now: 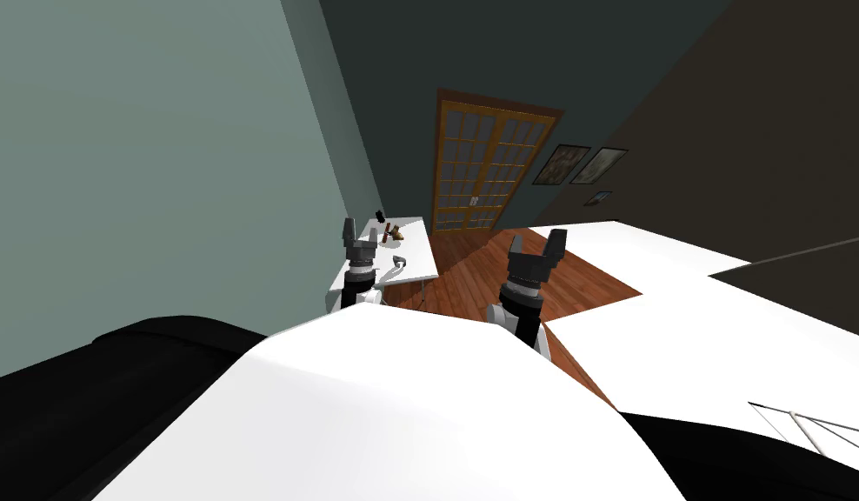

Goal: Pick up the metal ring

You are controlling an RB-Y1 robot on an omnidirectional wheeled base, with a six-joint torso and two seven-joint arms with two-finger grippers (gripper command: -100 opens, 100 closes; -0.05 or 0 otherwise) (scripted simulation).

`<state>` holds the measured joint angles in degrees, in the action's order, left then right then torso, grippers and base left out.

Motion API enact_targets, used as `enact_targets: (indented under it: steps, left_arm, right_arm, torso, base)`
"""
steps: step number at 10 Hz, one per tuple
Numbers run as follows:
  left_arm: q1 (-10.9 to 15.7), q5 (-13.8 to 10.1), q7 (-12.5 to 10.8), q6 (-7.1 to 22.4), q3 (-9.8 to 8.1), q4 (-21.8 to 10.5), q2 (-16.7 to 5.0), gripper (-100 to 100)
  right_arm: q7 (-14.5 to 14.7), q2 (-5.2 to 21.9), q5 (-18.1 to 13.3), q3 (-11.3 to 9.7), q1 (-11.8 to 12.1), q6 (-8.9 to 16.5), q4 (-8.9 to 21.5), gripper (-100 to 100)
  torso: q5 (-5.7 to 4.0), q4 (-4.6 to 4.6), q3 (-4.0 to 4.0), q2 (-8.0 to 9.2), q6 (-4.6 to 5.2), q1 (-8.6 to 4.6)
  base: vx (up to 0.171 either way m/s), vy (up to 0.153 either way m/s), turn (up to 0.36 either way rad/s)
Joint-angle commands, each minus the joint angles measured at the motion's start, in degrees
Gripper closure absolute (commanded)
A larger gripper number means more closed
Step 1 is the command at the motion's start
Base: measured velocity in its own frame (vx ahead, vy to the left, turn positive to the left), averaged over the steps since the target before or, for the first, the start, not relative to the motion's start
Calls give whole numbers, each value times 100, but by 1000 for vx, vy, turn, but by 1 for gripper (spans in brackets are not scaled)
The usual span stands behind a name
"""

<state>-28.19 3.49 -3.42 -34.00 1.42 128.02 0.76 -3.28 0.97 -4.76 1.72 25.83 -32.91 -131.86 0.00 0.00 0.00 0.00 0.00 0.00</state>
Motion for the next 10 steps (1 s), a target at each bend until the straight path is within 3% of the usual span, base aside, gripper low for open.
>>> enact_targets:
  steps: [1, 3, 5, 10]
  left_arm:
    - [35, -34, 24, 67, 16, -50, -269, -100]
    - [82, -79, 58, 166, 37, -125, -489, -100]
    - [209, -204, 153, 452, 94, -342, -776, -100]
    - [414, -405, 328, 968, 184, -735, -901, -100]
  right_arm:
    - [0, 0, 0, 0, 0, 0, 0, 0]
    - [0, 0, 0, 0, -1, 0, 0, 0]
    - [0, 0, 0, 0, -1, 0, 0, 0]
    - [0, 0, 0, 0, 0, 0, 0, 0]
  torso:
    - [0, 0, 0, 0, 0, 0]
    - [-1, 9, 23, 40, 0, -4]
    - [-1, 10, 25, 42, 0, -2]
    - [1, 4, 9, 14, 0, 2]
  base:
    - [-82, -12, 28]
    - [-121, -19, 24]
    - [-114, -7, 36]
    - [-56, 5, 23]
